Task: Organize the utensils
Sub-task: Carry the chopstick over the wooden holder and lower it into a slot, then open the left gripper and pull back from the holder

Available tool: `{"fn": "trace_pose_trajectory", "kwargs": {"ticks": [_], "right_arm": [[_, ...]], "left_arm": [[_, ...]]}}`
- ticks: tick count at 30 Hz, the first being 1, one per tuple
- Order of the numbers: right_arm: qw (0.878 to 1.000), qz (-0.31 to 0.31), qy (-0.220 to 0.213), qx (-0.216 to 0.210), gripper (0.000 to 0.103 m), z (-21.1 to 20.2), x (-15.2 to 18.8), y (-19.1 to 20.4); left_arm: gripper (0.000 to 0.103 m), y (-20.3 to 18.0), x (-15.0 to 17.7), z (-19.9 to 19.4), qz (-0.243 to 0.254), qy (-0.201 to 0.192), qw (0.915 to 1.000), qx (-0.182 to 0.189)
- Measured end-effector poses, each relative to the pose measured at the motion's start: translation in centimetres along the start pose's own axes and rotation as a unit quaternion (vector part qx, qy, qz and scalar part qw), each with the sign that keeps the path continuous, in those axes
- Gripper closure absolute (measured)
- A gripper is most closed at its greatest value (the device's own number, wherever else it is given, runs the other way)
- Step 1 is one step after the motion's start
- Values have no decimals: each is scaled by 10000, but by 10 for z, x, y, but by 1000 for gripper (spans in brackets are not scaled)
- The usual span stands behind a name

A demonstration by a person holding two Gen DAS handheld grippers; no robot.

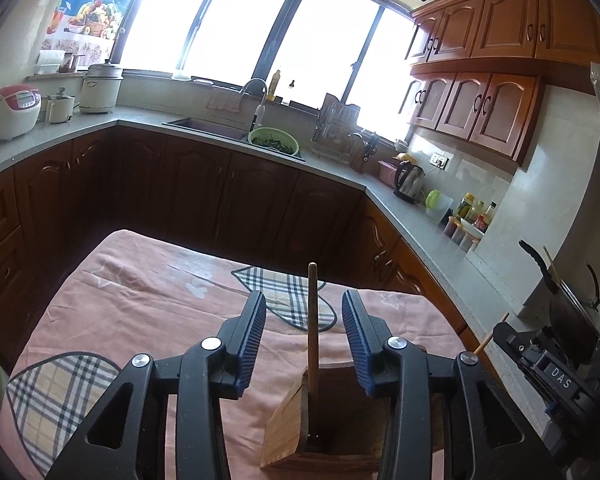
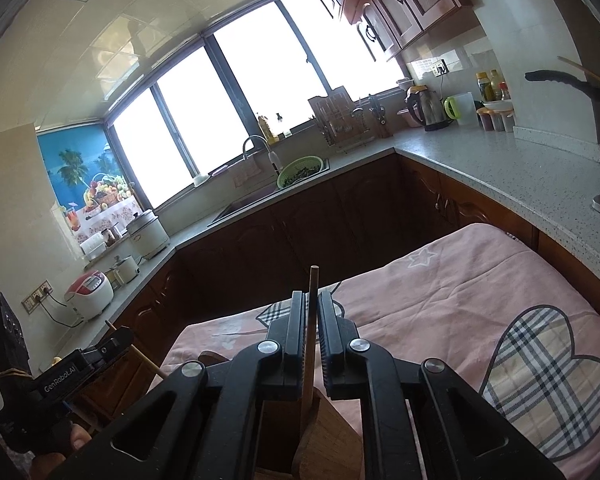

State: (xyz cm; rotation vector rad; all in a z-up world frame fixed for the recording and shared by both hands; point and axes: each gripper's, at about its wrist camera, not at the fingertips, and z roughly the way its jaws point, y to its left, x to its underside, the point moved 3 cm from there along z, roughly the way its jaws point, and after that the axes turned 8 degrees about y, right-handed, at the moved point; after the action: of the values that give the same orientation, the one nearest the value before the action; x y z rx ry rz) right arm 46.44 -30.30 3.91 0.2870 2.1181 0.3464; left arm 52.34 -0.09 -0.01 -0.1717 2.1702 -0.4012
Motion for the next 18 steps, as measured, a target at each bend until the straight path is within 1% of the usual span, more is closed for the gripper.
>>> {"fn": "trace_pose_trajectory", "kwargs": {"ticks": [1, 2, 3, 4, 5, 6, 8, 10, 11, 12, 15, 18], "right_arm": [[10000, 10, 13, -23, 91, 0, 0, 1], [10000, 18, 20, -44, 85, -1, 0, 2], [10000, 20, 9, -44, 71, -3, 0, 3], [10000, 17, -14, -41, 64, -5, 1, 4], [10000, 15, -41, -48, 53, -7, 1, 5], [10000, 22, -61, -61, 48, -9, 1, 6], [9999, 46, -74, -92, 45, -13, 1, 7], [9998, 71, -88, -141, 37, -19, 1, 7], [9998, 82, -107, -162, 28, -23, 2, 8], [9997, 82, -137, -189, 21, -28, 3, 8], [9995, 42, -198, -222, 13, -44, 8, 10], [9994, 31, -177, -283, 9, -59, 16, 12]], "left_arm": [[56, 0, 1, -2, 4, -14, 10000, -2], [55, 1, 2, -4, 8, -18, 10000, -14], [52, 1, 4, -6, 11, -25, 10000, -12], [50, 1, 5, -8, 10, -32, 10000, -8], [49, 1, 6, -11, 12, -40, 10000, -13], [47, 2, 8, -13, 14, -44, 10000, -24], [43, 3, 11, -20, 10, -39, 10000, -18], [35, 6, 15, -30, 4, -64, 10000, -32], [32, 7, 17, -36, 1, -74, 9999, -71], [27, 8, 19, -42, -2, -93, 9999, -99], [24, 10, 30, -60, -12, -70, 9999, -110], [23, 13, 42, -78, -46, 8, 10000, -81]]}}
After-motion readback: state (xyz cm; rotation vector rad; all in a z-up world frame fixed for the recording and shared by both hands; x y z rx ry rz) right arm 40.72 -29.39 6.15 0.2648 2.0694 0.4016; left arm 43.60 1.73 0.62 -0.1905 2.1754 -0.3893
